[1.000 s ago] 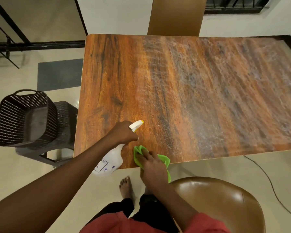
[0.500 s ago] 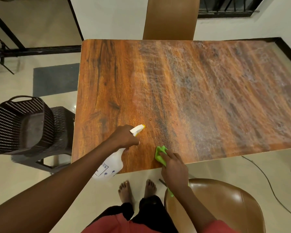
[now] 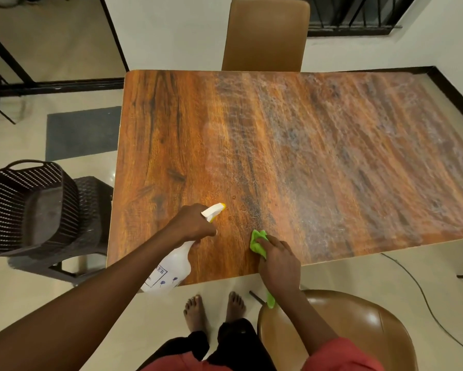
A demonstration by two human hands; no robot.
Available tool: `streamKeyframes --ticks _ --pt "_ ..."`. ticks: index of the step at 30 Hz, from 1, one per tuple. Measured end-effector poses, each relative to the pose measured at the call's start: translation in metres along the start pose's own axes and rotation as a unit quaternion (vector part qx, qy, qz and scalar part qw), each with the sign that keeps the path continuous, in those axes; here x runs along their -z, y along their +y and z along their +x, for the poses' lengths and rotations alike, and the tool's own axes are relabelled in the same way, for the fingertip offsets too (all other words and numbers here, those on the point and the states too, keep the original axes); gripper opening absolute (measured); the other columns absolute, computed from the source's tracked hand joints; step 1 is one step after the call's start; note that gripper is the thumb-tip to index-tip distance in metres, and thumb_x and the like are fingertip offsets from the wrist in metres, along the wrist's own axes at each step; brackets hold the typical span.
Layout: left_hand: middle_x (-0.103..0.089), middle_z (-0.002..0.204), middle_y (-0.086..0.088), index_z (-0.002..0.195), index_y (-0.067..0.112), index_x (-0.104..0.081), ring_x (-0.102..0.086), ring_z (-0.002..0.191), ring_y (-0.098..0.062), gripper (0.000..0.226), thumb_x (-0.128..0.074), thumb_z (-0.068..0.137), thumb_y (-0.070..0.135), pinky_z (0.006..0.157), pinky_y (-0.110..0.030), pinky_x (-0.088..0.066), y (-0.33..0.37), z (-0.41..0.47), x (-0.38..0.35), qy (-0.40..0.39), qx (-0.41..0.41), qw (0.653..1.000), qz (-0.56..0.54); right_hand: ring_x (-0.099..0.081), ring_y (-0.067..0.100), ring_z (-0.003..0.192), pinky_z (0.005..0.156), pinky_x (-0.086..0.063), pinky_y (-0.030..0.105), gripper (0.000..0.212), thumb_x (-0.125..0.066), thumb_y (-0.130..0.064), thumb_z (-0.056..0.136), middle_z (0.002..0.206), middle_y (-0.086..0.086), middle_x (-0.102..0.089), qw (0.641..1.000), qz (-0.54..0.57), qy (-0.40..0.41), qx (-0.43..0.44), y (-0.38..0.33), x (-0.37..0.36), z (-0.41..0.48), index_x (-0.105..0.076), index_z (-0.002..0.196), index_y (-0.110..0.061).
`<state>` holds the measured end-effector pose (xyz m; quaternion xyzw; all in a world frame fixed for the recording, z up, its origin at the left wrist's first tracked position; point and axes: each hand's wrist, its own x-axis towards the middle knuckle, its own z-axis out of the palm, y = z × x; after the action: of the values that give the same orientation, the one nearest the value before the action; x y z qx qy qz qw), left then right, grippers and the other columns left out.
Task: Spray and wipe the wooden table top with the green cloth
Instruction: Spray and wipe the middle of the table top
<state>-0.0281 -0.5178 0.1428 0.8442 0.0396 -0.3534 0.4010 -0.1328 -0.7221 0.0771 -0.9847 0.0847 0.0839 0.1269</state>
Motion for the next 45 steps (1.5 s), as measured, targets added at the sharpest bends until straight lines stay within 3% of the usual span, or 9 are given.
streamKeyframes --ticks 6,11,15,18,22,28,37,42,45 --pt "-0.065 0.091 -0.019 0.113 0.004 -0.057 -0.059 0.052 -0.027 0.039 -0.072 0.078 0.011 0.049 -0.027 -0.047 0.007 0.002 0.000 -0.004 -0.005 1.000 0.002 -0.065 0.021 0.086 0.052 -0.054 0.030 0.059 -0.082 -0.010 0.050 0.113 -0.002 -0.067 1.000 0.000 -0.004 0.017 0.011 -0.011 -0.035 -0.071 0.106 -0.026" --pt "-0.062 0.088 -0.015 0.112 0.007 -0.056 -0.059 0.053 -0.025 0.039 -0.073 0.078 0.012 0.050 -0.028 -0.048 0.007 0.008 0.004 0.000 -0.002 1.000 -0.004 -0.058 0.026 0.105 0.064 -0.055 0.037 0.046 -0.074 -0.019 0.075 0.123 0.002 -0.062 1.000 0.006 0.016 -0.008 0.007 -0.007 -0.010 -0.065 0.119 -0.020" --pt "-0.060 0.085 -0.012 0.112 0.009 -0.056 -0.058 0.054 -0.024 0.038 -0.073 0.078 0.011 0.051 -0.028 -0.048 0.004 0.011 0.003 -0.004 0.002 1.000 -0.007 -0.062 0.025 0.100 0.056 -0.055 0.036 0.052 -0.080 -0.021 0.068 0.119 0.002 -0.064 1.000 -0.008 0.025 0.009 0.012 -0.014 -0.022 -0.066 0.118 -0.020" --pt "-0.060 0.085 -0.012 0.110 0.008 -0.057 -0.058 0.054 -0.025 0.036 -0.073 0.078 0.011 0.051 -0.029 -0.048 0.006 0.014 0.007 -0.005 -0.003 1.000 -0.011 -0.062 0.024 0.097 0.056 -0.055 0.033 0.055 -0.081 -0.012 0.064 0.119 0.001 -0.065 1.000 -0.007 0.029 0.008 0.017 -0.014 -0.011 -0.067 0.116 -0.020" --pt "-0.062 0.079 -0.015 0.102 0.005 -0.060 -0.057 0.050 -0.026 0.029 -0.073 0.077 0.010 0.052 -0.030 -0.048 0.004 0.020 0.014 0.002 0.001 1.000 -0.020 -0.058 0.025 0.105 0.064 -0.054 0.038 0.046 -0.071 -0.009 0.074 0.124 0.001 -0.062 0.999 0.009 0.031 -0.011 0.009 -0.011 0.023 -0.066 0.118 -0.022" --pt "-0.062 0.081 -0.015 0.101 0.009 -0.058 -0.058 0.050 -0.026 0.029 -0.073 0.076 0.011 0.050 -0.029 -0.047 0.000 0.024 0.013 -0.009 0.005 1.000 -0.021 -0.050 0.025 0.117 0.079 -0.050 0.041 0.039 -0.057 -0.023 0.088 0.133 0.002 -0.055 0.999 0.025 0.032 -0.011 -0.005 -0.008 0.051 -0.060 0.127 -0.021" --pt "-0.063 0.081 -0.018 0.104 0.004 -0.059 -0.057 0.047 -0.025 0.031 -0.073 0.077 0.010 0.052 -0.031 -0.048 -0.005 0.023 0.013 -0.012 0.006 0.999 -0.035 -0.055 0.027 0.111 0.073 -0.053 0.039 0.041 -0.068 -0.019 0.079 0.130 0.003 -0.058 0.999 0.020 0.026 -0.008 -0.011 -0.018 0.027 -0.064 0.120 -0.021" --pt "-0.061 0.072 -0.015 0.104 -0.003 -0.059 -0.056 0.045 -0.026 0.034 -0.073 0.075 0.009 0.049 -0.027 -0.045 -0.010 0.020 0.014 0.006 0.021 0.999 -0.042 -0.060 0.029 0.106 0.058 -0.058 0.037 0.052 -0.075 -0.012 0.063 0.122 0.001 -0.063 0.996 0.007 -0.001 0.092 -0.058 -0.035 0.002 -0.068 0.113 -0.025" --pt "-0.060 0.072 -0.015 0.101 -0.006 -0.059 -0.055 0.046 -0.025 0.034 -0.073 0.074 0.009 0.050 -0.027 -0.044 -0.005 0.021 0.019 0.020 0.019 0.998 -0.050 -0.056 0.026 0.111 0.065 -0.057 0.037 0.047 -0.067 -0.015 0.073 0.129 -0.003 -0.059 0.995 0.014 -0.003 0.101 -0.053 -0.034 0.003 -0.065 0.118 -0.029"
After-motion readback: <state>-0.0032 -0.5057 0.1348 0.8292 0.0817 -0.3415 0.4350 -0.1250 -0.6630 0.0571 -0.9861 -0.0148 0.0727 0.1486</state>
